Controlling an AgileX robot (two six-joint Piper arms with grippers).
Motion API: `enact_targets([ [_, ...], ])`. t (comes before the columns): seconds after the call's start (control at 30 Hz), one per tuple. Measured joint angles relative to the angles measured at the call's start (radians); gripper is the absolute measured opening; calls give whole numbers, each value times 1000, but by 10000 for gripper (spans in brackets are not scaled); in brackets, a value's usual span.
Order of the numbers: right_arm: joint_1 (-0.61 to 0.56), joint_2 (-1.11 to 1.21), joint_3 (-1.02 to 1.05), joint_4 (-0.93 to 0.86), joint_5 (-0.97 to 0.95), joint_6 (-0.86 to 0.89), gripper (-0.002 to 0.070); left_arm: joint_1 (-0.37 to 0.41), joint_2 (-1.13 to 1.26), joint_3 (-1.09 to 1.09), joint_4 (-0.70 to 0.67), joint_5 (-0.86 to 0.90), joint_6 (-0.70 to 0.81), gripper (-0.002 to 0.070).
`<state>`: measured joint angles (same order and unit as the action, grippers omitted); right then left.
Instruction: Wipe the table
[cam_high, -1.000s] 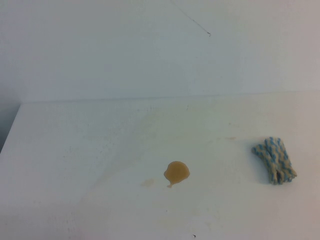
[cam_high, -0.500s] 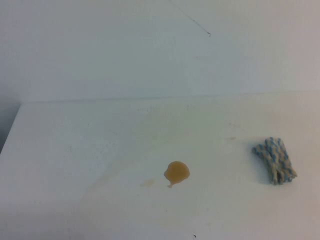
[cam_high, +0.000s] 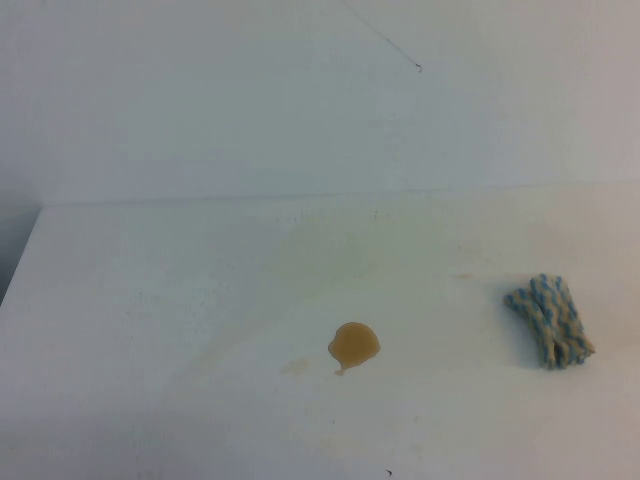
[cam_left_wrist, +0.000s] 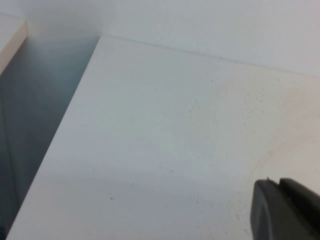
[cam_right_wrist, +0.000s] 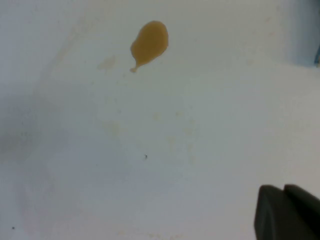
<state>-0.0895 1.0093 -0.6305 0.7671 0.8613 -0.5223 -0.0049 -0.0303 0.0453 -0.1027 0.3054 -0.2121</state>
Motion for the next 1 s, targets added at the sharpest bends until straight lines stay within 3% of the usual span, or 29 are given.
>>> enact_targets([
  [0.23, 18, 112, -85, -72, -95, -82, 129, 0, 0, 0, 0, 0, 0, 1],
  [0.5, 138, 327, -251, -140, -124, -65, 323, -2, 0, 0, 0, -2, 0, 1],
  [0.67, 231, 429, -334, -287, -131, 35, 349, -2, 0, 0, 0, -2, 0, 1],
  [0.83, 296, 515, -392, -629, -141, 347, 353, -2, 0, 0, 0, -2, 0, 1],
  [1.0, 320, 590, -415, -643, -183, 373, 354, -2, 0, 0, 0, -2, 0, 1],
])
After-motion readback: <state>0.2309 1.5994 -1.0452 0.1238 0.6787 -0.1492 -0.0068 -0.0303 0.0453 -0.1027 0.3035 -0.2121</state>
